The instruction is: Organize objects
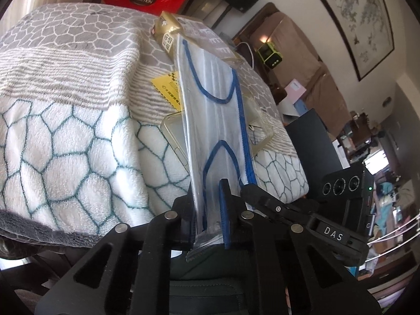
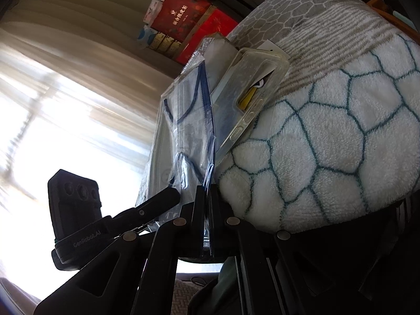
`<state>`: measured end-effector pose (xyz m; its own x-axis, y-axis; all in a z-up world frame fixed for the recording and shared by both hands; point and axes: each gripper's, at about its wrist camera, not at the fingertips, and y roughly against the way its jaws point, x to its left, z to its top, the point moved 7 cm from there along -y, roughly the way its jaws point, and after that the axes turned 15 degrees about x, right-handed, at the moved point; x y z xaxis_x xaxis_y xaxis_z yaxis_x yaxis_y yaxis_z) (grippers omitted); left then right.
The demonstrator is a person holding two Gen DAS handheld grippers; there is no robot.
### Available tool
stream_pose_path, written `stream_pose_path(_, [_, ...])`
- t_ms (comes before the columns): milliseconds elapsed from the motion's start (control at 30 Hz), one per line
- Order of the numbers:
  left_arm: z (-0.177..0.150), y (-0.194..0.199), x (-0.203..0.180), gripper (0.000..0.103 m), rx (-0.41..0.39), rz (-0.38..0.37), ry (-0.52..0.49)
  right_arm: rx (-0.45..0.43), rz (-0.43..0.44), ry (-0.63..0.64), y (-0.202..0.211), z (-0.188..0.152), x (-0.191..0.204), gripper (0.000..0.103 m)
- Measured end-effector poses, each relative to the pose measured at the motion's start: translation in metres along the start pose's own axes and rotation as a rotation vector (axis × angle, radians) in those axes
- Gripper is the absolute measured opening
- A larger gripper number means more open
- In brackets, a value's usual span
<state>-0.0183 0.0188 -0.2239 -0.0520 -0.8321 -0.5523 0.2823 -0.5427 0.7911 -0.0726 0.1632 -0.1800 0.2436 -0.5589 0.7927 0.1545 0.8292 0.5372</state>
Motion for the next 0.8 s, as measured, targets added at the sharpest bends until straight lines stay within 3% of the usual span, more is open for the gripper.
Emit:
stream_pose_path(233, [-0.003, -0.001, -0.005, 0.013, -0.012, 0.009, -0.022, -0.015, 0.000, 0.037, -0.009, 0.004, 0.011, 0.010])
stream_pose_path(400, [-0.005, -0.001, -0.005, 0.004, -0.013, -0.037, -0.011, -0.028, 0.021, 0.051, -0.008, 0.003, 0.012, 0.014])
stream_pose_path(500, [-0.005, 0.001, -0.002, 0.004, -0.019, -0.054, 0.008, -0.047, -0.005, 0.067, -0.009, 0.005, 0.015, 0.004])
stream_pose_path(567, [-0.005, 0.002, 0.002, 0.004, -0.023, -0.063, 0.019, -0.047, -0.056, 0.075, -0.009, 0.004, 0.013, 0.002])
stream_pose_path(733, [-0.004, 0.003, 0.000, 0.005, -0.027, -0.071, 0.014, -0.059, -0.069, 0.069, -0.009, 0.006, 0.012, 0.001])
stream_pose_path(800, [-0.003, 0.002, 0.001, 0.009, -0.024, -0.060, 0.025, -0.058, -0.064, 0.056, -0.009, 0.005, 0.008, 0.001])
